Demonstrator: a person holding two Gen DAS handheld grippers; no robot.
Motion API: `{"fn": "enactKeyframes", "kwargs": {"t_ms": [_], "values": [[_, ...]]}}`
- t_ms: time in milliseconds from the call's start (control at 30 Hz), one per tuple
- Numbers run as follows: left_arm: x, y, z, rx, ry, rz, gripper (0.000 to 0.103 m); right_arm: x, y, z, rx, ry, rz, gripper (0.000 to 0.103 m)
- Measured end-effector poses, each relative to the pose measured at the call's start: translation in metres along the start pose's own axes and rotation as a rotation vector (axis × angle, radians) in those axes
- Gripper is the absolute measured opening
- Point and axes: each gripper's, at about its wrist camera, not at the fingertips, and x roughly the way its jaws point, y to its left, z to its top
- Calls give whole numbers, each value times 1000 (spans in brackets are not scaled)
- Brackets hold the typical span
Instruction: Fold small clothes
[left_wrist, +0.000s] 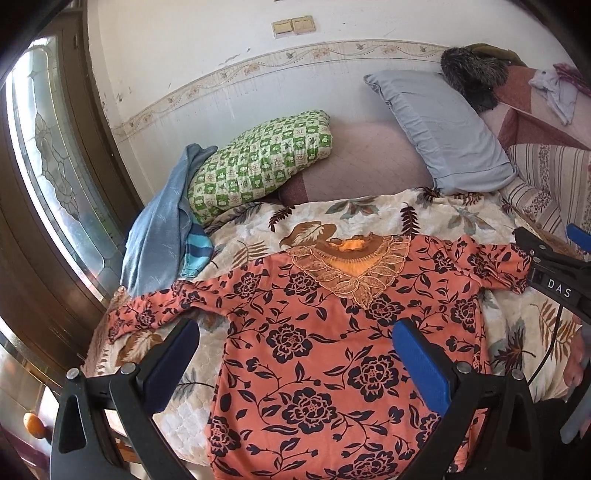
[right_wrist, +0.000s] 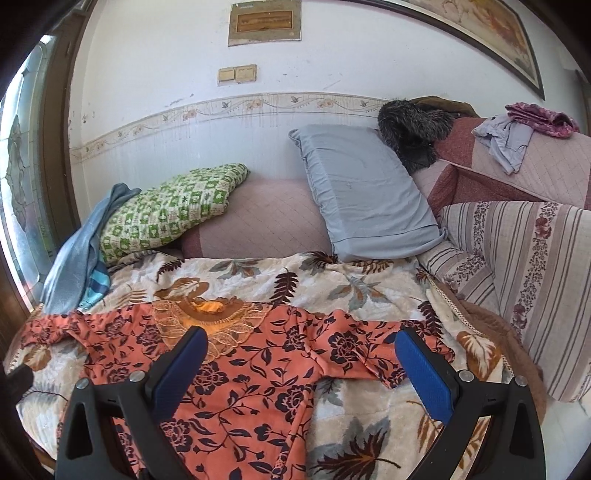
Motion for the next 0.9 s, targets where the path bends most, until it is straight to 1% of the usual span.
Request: {"fn": "enactKeyframes", "kwargs": {"t_ms": [67, 100, 167, 233, 300, 333, 367, 400, 433, 500, 567, 600, 700, 800, 867, 900], "values": [[28, 6, 2, -38, 4, -9, 103, 33, -14, -2, 41, 57, 21, 102], [45, 8, 4, -53, 11, -4, 103, 52, -28, -5, 86, 92, 28, 102], [81, 12, 8, -85, 24, 2, 103, 91, -67, -15, 220, 156, 16, 102], [119, 12, 11, -94, 45, 31, 103, 129, -116, -32, 381, 211, 28, 102], [154, 10, 13, -99, 91, 40, 103, 162, -168, -55, 588, 268, 88, 101], [167, 10, 13, -114, 103, 38, 103, 173, -194, -69, 712, 286, 121, 99], [177, 10, 14, -129, 104, 38, 103, 181, -216, -83, 829, 288, 158, 91], [185, 9, 15, -140, 99, 37, 103, 186, -233, -96, 924, 285, 190, 89], [191, 8, 17, -145, 90, 37, 103, 191, -246, -104, 984, 288, 210, 88], [202, 6, 19, -146, 68, 44, 103, 203, -259, -113, 1061, 296, 271, 85], [211, 5, 18, -148, 57, 46, 103, 213, -263, -113, 1114, 273, 337, 83], [214, 5, 17, -156, 55, 44, 103, 217, -261, -111, 1113, 270, 331, 83], [225, 5, 13, -158, 59, 43, 103, 232, -260, -106, 1072, 295, 255, 82], [229, 3, 7, -134, 41, 59, 103, 252, -262, -110, 1114, 295, 264, 66], [231, 4, 7, -128, 40, 60, 103, 262, -258, -114, 1122, 325, 267, 46], [232, 5, 7, -130, 40, 56, 103, 267, -255, -116, 1108, 350, 254, 26]]}}
